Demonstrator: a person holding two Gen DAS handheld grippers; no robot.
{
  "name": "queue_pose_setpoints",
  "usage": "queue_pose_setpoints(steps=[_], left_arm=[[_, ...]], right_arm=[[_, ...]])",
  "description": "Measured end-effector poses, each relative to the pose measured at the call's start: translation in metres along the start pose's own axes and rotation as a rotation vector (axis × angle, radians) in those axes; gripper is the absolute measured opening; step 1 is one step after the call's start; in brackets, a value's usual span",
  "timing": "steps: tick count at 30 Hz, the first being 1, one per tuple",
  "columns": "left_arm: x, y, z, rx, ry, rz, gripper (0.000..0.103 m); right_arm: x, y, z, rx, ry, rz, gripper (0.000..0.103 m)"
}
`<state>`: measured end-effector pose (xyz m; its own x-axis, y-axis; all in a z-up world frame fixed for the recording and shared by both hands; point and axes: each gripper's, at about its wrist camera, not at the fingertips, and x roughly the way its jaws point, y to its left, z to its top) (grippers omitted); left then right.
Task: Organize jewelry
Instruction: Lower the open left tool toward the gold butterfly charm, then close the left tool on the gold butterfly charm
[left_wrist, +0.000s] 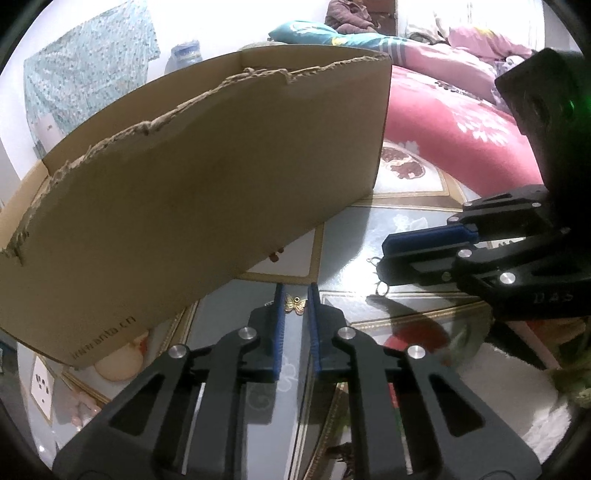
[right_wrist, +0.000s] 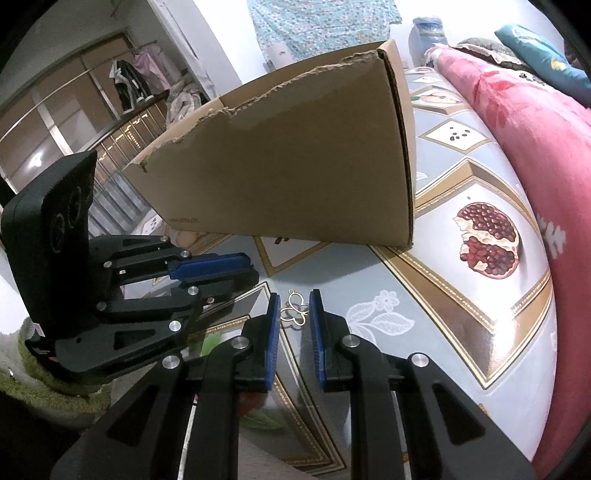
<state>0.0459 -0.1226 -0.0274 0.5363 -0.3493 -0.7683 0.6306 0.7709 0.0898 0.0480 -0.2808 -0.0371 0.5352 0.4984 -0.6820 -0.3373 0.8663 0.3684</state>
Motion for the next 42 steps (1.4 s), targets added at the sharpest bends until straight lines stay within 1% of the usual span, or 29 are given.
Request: queue_pose_setpoints(steps=[9, 14, 15, 17, 27, 28, 32, 35, 38, 42], left_arm=[[0.001, -0.007, 0.004, 0.024, 0.015, 0.01, 0.011], [0.001, -0.008, 0.007, 0.013, 0.015, 0.001, 0.01], [0.0, -0.007, 0.006, 0.009, 0.014, -0.003, 0.01], [0.0, -0.006, 0.005, 0.005, 0.01, -0.013, 0.0], [-0.006, 0.0, 0.0, -0.012, 0.016, -0.039, 0.0], [-0.008, 0.0, 0.0, -0.014, 0.016, -0.049, 0.0], [-0.005, 0.002, -0.001, -0.038, 0.044, -0.072, 0.01], [-0.003, 0.007, 0.0, -0.073, 0.042, -0.082, 0.013], [0.0, 0.012, 0.001, -0.1, 0.04, -0.095, 0.015], [0.002, 0.011, 0.002, -0.104, 0.034, -0.107, 0.015]], right_arm=[[0.001, 0.001, 0.0, -0.001, 0.002, 0.001, 0.016], [0.001, 0.001, 0.001, -0.001, 0.001, -0.001, 0.016], [0.001, 0.001, 0.001, -0.001, 0.0, -0.001, 0.016], [0.001, 0.001, 0.001, -0.002, -0.001, 0.0, 0.016], [0.002, 0.001, 0.003, -0.003, -0.002, 0.0, 0.016], [0.002, 0.001, 0.003, -0.001, -0.003, -0.001, 0.016], [0.003, 0.001, 0.003, 0.0, -0.005, 0.001, 0.016], [0.004, 0.002, 0.002, -0.002, -0.006, 0.002, 0.016], [0.003, 0.001, 0.002, -0.002, -0.006, 0.003, 0.016], [0.003, 0.0, 0.002, 0.003, -0.007, 0.001, 0.016]])
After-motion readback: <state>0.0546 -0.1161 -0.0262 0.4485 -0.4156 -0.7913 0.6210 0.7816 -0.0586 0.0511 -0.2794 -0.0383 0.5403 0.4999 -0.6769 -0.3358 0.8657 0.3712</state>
